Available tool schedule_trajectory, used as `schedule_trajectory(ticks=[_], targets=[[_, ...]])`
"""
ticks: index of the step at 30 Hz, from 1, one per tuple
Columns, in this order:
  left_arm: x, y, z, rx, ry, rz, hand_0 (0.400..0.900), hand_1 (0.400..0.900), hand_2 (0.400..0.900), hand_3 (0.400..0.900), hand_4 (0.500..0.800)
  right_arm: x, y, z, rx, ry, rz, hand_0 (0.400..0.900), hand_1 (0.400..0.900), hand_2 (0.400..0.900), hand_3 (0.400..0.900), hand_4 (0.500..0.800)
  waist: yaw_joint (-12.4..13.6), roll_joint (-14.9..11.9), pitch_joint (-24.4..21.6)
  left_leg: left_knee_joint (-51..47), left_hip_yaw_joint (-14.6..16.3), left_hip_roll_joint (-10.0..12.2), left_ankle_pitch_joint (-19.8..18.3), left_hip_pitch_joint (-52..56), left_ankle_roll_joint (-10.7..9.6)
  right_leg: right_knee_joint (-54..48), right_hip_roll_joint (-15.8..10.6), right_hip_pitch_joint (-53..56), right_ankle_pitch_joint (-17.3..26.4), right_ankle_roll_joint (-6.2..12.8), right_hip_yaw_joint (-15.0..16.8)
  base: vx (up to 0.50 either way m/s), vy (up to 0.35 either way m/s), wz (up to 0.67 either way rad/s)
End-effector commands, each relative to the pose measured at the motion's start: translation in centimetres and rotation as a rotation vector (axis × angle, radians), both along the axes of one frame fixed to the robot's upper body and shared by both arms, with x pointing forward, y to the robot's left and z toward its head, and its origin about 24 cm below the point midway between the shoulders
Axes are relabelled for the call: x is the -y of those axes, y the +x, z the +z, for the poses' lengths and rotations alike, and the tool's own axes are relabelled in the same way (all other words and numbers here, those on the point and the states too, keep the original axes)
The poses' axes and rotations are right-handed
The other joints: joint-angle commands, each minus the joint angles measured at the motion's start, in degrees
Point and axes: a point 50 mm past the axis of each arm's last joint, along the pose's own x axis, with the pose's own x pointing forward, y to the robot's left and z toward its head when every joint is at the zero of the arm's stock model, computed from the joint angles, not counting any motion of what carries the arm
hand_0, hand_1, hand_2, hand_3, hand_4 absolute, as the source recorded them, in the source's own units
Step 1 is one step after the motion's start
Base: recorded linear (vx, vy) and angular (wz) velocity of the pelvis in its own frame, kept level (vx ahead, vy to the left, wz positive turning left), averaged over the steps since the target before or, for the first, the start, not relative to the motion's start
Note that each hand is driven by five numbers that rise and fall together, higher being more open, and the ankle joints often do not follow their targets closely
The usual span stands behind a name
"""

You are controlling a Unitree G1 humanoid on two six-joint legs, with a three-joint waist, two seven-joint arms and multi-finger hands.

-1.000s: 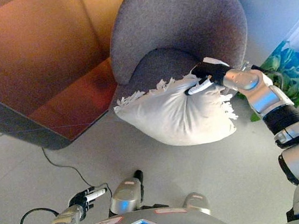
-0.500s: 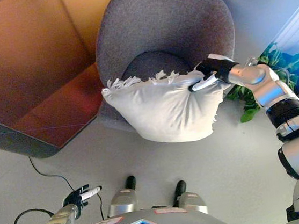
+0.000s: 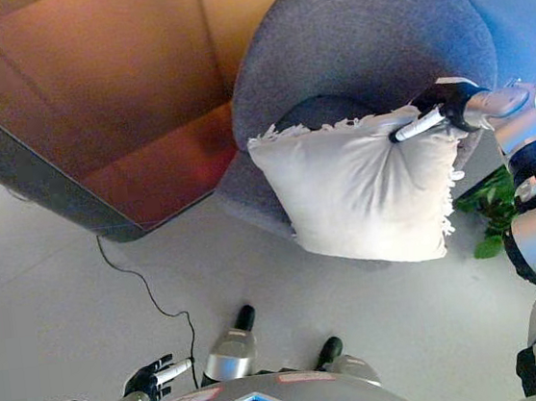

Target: Pick up the pillow and put it on the sofa.

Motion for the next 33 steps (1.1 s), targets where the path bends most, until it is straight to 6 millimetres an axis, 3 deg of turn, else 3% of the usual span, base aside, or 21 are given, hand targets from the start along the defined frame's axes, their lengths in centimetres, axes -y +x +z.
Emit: schedule_trajectory(ticks=[1,11,22,33], targets=[[-1.8,-0.1,0.7,-0.002,0.063,-0.075,0.9,0.9,0.9,0.9,0.8,1.9,1.0,8.6,0.246,-0.081,-0.171,0.9,0.9,0.9,0.9,0.8,1.3,-2.9,-3.7,-0.9,2.1,1.2,-1.3,1.8,-0.9,2.7,-1.2,0.9,-3.9,1.84,1.0,0.08,-0.025,0.13],[-2.0,-0.2,0.9,0.016,0.056,-0.095,0.9,0.9,0.9,0.9,0.8,4.4,-0.4,9.6,0.236,-0.162,-0.327,0.9,0.9,0.9,0.9,0.8,2.6,-1.2,-3.0,0.0,0.0,0.9,-0.8,0.5,-1.3,3.4,-1.1,1.3,-4.9,1.05,0.0,0.03,-0.022,0.09],[-1.5,-0.6,0.7,0.009,0.025,-0.103,0.9,0.9,0.9,0.9,0.8,6.3,-1.7,11.6,0.312,-0.28,-0.44,0.9,0.9,0.9,0.9,0.8,1.8,-1.0,-3.6,0.9,0.3,1.0,-1.3,0.9,-1.3,3.8,-1.1,2.2,-5.9,0.72,0.9,0.03,0.004,-0.02],[-1.6,-0.7,0.7,0.002,0.02,-0.09,0.9,0.9,0.9,0.9,0.8,6.6,-1.9,12.1,0.408,-0.24,-0.474,0.9,0.9,0.9,0.9,0.8,1.1,-1.4,-4.4,1.3,1.0,0.9,-1.8,1.3,-1.3,3.7,-0.9,2.8,-6.2,0.64,1.7,0.02,0.0,-0.02]])
